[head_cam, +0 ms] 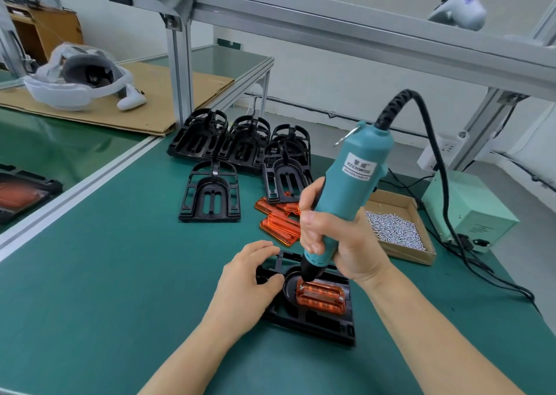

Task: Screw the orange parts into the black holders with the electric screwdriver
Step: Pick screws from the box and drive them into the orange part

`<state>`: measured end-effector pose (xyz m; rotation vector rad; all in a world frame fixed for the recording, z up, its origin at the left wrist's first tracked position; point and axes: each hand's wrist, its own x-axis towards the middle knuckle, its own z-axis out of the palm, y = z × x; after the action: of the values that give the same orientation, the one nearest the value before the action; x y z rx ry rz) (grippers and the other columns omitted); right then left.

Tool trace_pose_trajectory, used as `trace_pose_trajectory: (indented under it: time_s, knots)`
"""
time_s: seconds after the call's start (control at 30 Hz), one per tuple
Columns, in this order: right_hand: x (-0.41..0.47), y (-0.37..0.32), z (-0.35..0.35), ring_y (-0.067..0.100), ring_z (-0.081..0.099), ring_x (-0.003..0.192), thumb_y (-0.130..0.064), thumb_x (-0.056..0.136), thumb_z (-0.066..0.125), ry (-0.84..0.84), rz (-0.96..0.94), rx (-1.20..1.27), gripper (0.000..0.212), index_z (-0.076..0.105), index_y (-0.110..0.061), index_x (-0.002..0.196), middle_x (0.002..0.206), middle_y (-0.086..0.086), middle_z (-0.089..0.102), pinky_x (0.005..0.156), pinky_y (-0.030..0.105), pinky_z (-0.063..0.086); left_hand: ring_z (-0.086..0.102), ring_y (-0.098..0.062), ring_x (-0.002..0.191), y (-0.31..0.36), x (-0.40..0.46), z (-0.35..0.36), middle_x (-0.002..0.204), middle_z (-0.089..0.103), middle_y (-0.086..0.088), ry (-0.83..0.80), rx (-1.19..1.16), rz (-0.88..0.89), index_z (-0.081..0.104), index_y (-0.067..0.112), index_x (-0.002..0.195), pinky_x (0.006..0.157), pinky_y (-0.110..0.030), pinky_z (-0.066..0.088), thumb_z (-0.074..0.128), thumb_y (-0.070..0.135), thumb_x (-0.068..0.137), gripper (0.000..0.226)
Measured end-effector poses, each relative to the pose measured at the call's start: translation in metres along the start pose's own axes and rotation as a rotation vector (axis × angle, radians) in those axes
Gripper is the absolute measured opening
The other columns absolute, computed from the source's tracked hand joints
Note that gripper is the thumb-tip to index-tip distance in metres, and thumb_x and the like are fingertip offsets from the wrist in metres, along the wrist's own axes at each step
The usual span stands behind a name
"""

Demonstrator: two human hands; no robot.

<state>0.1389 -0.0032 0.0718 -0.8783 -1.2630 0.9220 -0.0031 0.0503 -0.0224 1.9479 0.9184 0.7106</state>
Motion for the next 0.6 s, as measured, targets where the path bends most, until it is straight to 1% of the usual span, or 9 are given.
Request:
trace_pose_trajectory:
  time_s: [0.07, 0.13, 0.2, 0.27, 0.37, 0.47, 0.53, 0.6]
  knots:
    - [-0.0026, 0.0006, -0.0006, 0.012, 0.041, 0.038, -0.010, 0.075, 0.064, 0.023, -0.010, 0.012, 0.017, 0.057, -0.015, 0.089, 0.049, 0.001, 0.046, 0.049, 0.023, 0.041, 0.041, 0.005, 0.118, 0.0008, -0.0005, 0.0008, 0.127, 0.045, 0.028, 0.008, 0.004, 0.013, 0.058, 0.030, 0.125, 0.082, 0.007, 0.024, 0.063, 0.019, 0.087, 0.040]
    - [-0.0031, 0.0012, 0.0003, 0.012, 0.041, 0.039, -0.011, 0.075, 0.065, 0.034, -0.020, 0.003, 0.020, 0.054, -0.015, 0.091, 0.051, 0.002, 0.046, 0.049, 0.023, 0.041, 0.043, 0.006, 0.115, 0.0017, -0.0012, 0.0012, 0.127, 0.045, 0.028, 0.015, 0.006, 0.026, 0.058, 0.030, 0.125, 0.080, 0.007, 0.025, 0.063, 0.019, 0.087, 0.040]
    - [-0.0028, 0.0015, 0.0019, 0.012, 0.041, 0.039, -0.010, 0.075, 0.065, 0.034, -0.028, -0.009, 0.018, 0.054, -0.017, 0.088, 0.051, 0.002, 0.046, 0.050, 0.023, 0.042, 0.045, 0.010, 0.106, 0.0020, -0.0018, 0.0017, 0.126, 0.045, 0.028, 0.020, 0.000, 0.035, 0.058, 0.031, 0.125, 0.077, 0.007, 0.027, 0.063, 0.019, 0.087, 0.040]
    - [-0.0032, 0.0007, 0.0022, 0.013, 0.041, 0.039, -0.010, 0.074, 0.065, 0.029, -0.028, -0.015, 0.015, 0.055, -0.018, 0.083, 0.050, 0.002, 0.046, 0.050, 0.023, 0.042, 0.045, 0.013, 0.103, 0.0018, -0.0024, 0.0020, 0.127, 0.046, 0.028, 0.026, -0.001, 0.042, 0.058, 0.030, 0.125, 0.076, 0.007, 0.027, 0.063, 0.019, 0.087, 0.040]
    - [-0.0054, -0.0009, 0.0016, 0.013, 0.041, 0.039, -0.011, 0.072, 0.065, 0.013, -0.021, -0.004, 0.013, 0.056, -0.018, 0.078, 0.049, 0.002, 0.047, 0.050, 0.023, 0.042, 0.044, 0.009, 0.109, 0.0017, -0.0027, 0.0023, 0.127, 0.046, 0.027, 0.035, 0.010, 0.044, 0.058, 0.029, 0.125, 0.077, 0.008, 0.025, 0.062, 0.019, 0.087, 0.040]
    - [-0.0070, -0.0018, 0.0034, 0.013, 0.040, 0.038, -0.011, 0.070, 0.064, -0.037, 0.005, 0.004, 0.013, 0.056, -0.018, 0.076, 0.047, 0.000, 0.048, 0.050, 0.023, 0.042, 0.044, 0.008, 0.110, 0.0026, -0.0024, 0.0030, 0.127, 0.048, 0.025, 0.042, 0.025, 0.048, 0.059, 0.028, 0.125, 0.077, 0.008, 0.026, 0.062, 0.019, 0.087, 0.039]
    - [-0.0070, -0.0014, 0.0050, 0.013, 0.040, 0.039, -0.011, 0.070, 0.064, -0.059, 0.013, -0.009, 0.013, 0.056, -0.019, 0.076, 0.047, -0.002, 0.049, 0.050, 0.023, 0.042, 0.044, 0.006, 0.112, 0.0029, -0.0017, 0.0035, 0.129, 0.048, 0.023, 0.049, 0.032, 0.046, 0.060, 0.027, 0.125, 0.079, 0.008, 0.025, 0.062, 0.019, 0.087, 0.038]
    - [-0.0072, -0.0012, 0.0053, 0.013, 0.041, 0.039, -0.011, 0.070, 0.064, -0.042, 0.016, -0.008, 0.014, 0.057, -0.019, 0.079, 0.047, -0.002, 0.049, 0.051, 0.024, 0.043, 0.044, 0.004, 0.114, 0.0031, -0.0019, 0.0038, 0.129, 0.049, 0.022, 0.050, 0.038, 0.045, 0.060, 0.026, 0.125, 0.081, 0.006, 0.025, 0.062, 0.019, 0.087, 0.039]
